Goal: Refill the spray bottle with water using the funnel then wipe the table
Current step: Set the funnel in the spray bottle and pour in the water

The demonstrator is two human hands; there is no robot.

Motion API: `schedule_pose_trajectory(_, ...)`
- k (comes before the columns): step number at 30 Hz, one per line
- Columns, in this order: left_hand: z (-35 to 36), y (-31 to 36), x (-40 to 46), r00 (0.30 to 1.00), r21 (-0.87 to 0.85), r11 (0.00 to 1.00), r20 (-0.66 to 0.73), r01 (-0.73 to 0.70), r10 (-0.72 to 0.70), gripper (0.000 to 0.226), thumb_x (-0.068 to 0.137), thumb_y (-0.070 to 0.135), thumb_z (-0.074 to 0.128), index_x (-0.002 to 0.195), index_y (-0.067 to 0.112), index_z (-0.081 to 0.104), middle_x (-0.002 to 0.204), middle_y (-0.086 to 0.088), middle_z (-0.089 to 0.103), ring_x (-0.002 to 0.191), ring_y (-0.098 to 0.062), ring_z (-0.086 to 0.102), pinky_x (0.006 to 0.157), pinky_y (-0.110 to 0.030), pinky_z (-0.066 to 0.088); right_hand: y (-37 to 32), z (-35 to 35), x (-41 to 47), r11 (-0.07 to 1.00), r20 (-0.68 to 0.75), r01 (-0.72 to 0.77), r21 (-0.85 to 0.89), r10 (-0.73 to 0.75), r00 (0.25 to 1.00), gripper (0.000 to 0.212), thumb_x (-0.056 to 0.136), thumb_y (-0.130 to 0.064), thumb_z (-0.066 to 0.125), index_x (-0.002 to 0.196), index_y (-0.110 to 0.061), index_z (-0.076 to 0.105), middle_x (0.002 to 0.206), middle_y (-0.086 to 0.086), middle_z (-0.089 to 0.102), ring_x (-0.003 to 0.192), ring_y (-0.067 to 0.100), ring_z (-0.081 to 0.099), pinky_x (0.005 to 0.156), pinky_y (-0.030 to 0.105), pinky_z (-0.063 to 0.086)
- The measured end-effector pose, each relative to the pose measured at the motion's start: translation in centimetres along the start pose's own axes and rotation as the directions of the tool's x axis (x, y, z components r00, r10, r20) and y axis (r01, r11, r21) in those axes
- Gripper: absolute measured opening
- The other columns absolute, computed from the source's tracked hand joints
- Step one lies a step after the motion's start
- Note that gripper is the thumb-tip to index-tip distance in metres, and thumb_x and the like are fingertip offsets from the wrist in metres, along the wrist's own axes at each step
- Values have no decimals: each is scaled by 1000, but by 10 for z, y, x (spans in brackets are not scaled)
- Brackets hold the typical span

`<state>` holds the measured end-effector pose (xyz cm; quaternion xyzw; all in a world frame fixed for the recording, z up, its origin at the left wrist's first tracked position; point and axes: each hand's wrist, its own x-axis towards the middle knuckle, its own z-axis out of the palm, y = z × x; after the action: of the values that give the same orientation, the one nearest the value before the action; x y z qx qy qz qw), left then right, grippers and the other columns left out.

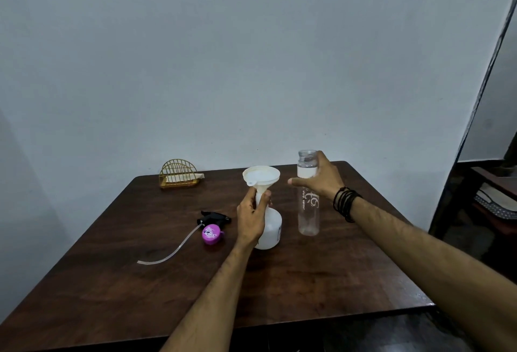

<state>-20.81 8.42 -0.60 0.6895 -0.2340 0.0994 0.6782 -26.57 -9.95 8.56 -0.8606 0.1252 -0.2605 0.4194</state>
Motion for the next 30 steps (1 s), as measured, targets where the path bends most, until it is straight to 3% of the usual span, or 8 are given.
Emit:
schedule_pose_trajectory(7, 0, 0, 0, 1000, -18, 999, -1, 29, -29, 20, 97, 36, 60, 97, 18, 66, 83, 0, 70, 82, -16, 68, 76, -30, 54, 18, 1, -19, 1000, -157, -12, 23, 15, 987, 79, 52, -44, 95, 110, -16, 49, 96, -6, 64, 87, 11, 63, 59, 5, 40)
schedule_pose_trajectory(13, 1, 2, -2, 999, 1, 999, -15, 43, -43, 21, 97, 38, 60, 97, 18, 66, 83, 1, 70, 81, -14, 68, 77, -32, 55, 26, -5, -20, 998, -164, 31, -55, -39, 986, 86, 53, -43, 95, 117, -14, 45, 114, 5, 66, 100, 18, 63, 79, 23, 49)
schedule_pose_trajectory(19, 4, 5, -4, 998, 21, 999, -51, 42, -41, 19, 97, 36, 60, 99, 18, 66, 84, 4, 71, 78, -3, 66, 72, -20, 51, 31, -9, -23, 998, -121, 12, -57, -19, 992, 89, 51, -49, 93, 117, -15, 43, 117, 5, 63, 99, 16, 59, 81, 24, 50)
schedule_pose_trajectory(24, 6, 6, -5, 996, 9, 998, -70, 60, -60, 17, 96, 39, 61, 102, 24, 66, 90, 5, 72, 84, -4, 67, 73, -18, 49, 31, -10, -27, 997, -129, 42, -72, -51, 990, 100, 51, -59, 89, 127, -15, 40, 127, 5, 53, 114, 20, 56, 90, 29, 49)
schedule_pose_trajectory(26, 6, 6, -5, 996, 9, 998, -68, 59, -58, 15, 96, 40, 61, 102, 27, 65, 91, 5, 72, 86, -5, 67, 74, -19, 50, 26, -10, -31, 988, -268, 109, -109, -134, 954, 104, 55, -67, 84, 132, -16, 37, 131, 4, 41, 120, 16, 45, 94, 29, 45)
schedule_pose_trajectory(28, 6, 6, -5, 996, 4, 999, -68, 51, -50, 17, 96, 40, 61, 104, 26, 65, 93, 5, 72, 88, -7, 67, 75, -20, 50, 15, -9, -38, 947, -427, 245, -209, -314, 848, 91, 64, -65, 80, 130, -15, 41, 131, 5, 38, 122, 16, 38, 95, 26, 38)
schedule_pose_trajectory(30, 6, 6, -5, 996, 8, 999, -73, 44, -44, 18, 95, 41, 61, 104, 25, 66, 92, 4, 72, 88, -9, 68, 75, -21, 50, -5, -5, -43, 864, -407, 398, -308, -498, 766, 72, 72, -54, 79, 125, -16, 48, 131, 6, 41, 122, 17, 39, 97, 25, 36)
